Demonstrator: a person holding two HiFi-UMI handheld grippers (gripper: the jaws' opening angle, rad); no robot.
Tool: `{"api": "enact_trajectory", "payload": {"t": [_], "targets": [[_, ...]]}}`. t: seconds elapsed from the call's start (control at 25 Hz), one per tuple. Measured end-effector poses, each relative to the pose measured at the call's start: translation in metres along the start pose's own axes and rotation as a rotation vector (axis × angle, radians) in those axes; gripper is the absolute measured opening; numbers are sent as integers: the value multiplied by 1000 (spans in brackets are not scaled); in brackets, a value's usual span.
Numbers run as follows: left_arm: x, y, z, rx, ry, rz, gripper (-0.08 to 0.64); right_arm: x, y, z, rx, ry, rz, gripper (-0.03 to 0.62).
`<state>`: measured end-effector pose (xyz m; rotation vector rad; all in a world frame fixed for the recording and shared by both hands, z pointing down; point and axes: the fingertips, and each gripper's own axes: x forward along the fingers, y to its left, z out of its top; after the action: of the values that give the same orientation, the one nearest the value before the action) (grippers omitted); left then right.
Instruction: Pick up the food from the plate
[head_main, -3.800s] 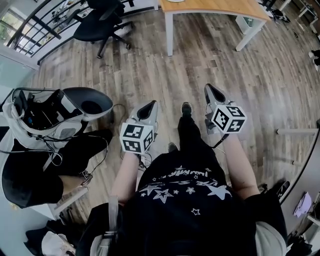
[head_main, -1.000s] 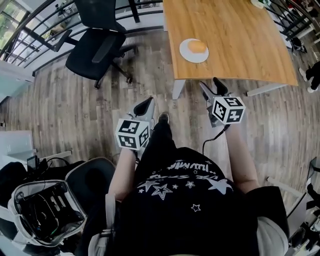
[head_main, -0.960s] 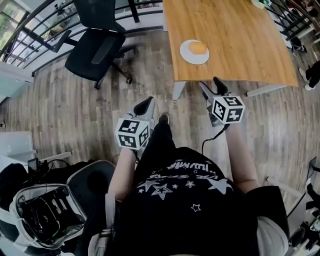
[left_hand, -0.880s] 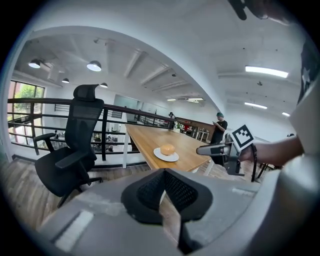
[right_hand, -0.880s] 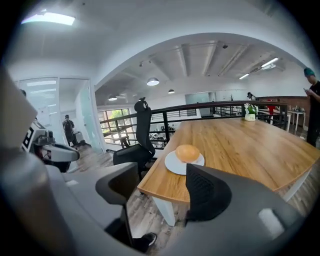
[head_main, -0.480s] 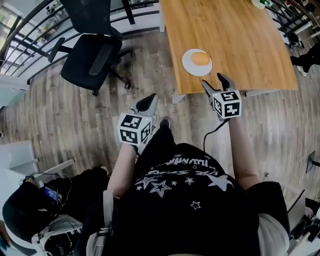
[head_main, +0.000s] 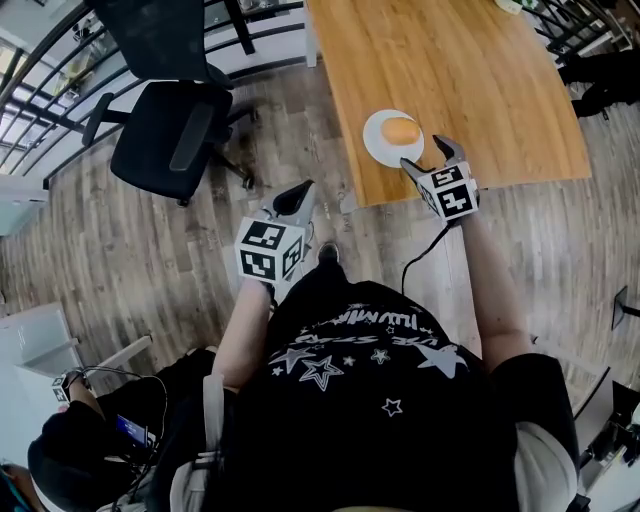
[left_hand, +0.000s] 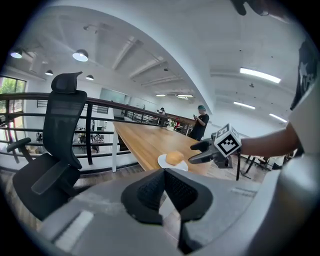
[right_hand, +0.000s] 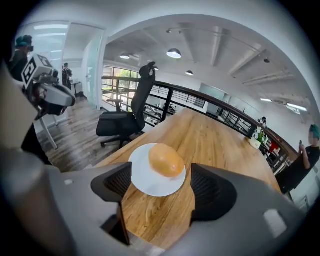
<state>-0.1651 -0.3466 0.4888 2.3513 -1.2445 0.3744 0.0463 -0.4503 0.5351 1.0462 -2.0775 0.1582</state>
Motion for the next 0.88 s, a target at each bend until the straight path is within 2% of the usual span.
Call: {"api": "enact_trajectory", "payload": {"t": [0.28,0.64,0.88], "targets": [[26,24,9,9,24,-38,2,38,-3,7,-185,98,53,380],[45,45,12,18,49,-64,2,70,-5,4,-300,208,138,411],[51,50,10,11,58,-73,2,83,-1,-4,-298,271,207,411]]}}
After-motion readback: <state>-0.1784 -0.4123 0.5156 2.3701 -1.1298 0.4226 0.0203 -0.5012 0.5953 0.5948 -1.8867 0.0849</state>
